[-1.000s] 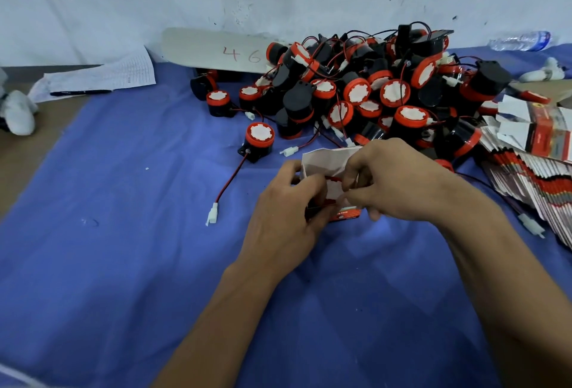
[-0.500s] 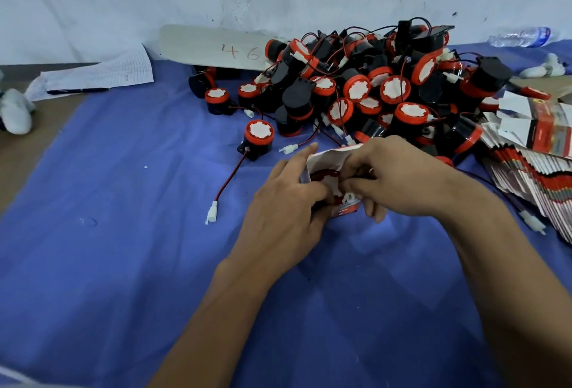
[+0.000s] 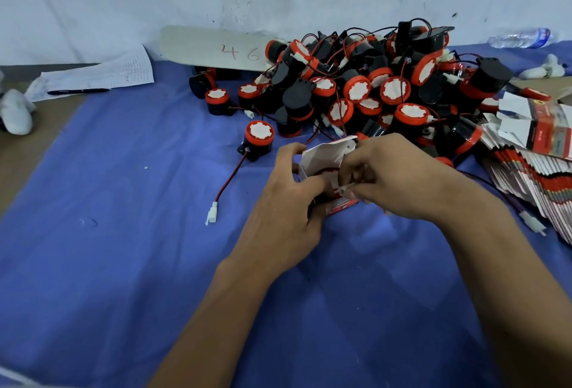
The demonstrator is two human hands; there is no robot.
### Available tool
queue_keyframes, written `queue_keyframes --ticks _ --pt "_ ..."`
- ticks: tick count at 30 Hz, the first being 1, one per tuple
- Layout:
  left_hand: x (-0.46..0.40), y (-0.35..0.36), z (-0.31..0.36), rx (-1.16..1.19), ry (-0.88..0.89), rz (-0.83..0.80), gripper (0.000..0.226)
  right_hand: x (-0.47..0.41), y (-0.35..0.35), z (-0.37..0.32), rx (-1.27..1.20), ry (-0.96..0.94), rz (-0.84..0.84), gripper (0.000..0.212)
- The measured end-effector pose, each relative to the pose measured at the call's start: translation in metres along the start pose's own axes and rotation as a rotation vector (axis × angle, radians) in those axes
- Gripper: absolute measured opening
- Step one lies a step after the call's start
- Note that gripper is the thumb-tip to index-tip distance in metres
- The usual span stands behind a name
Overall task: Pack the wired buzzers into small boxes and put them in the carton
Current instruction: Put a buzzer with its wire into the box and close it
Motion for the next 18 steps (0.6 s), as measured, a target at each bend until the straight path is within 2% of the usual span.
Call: queue_keyframes --ticks 6,10,18 --pt "0.001 0.002 -0.005 -0.012 0.001 0.052 0.031 0.0 0.0 -0.008 0.154 0.062 0.025 0.013" --pt "0.001 0.003 -0.005 -0.047 0.015 0.075 0.028 -0.004 0.002 -0.008 0.221 0.074 0.031 0.021" --pt "0.0 0.008 -0.004 -0.029 -0.01 0.099 0.023 -0.004 0.0 0.009 -0.021 0.007 0.033 0.01"
Point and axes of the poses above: each hand's wrist, its own x-axis away from the middle knuckle, its own y-axis out of the palm, z = x × y, the point moved 3 cm from there along -x, towards the middle knuckle, and after that the axes turned 2 degrees about -y, right-handed, at the moved point
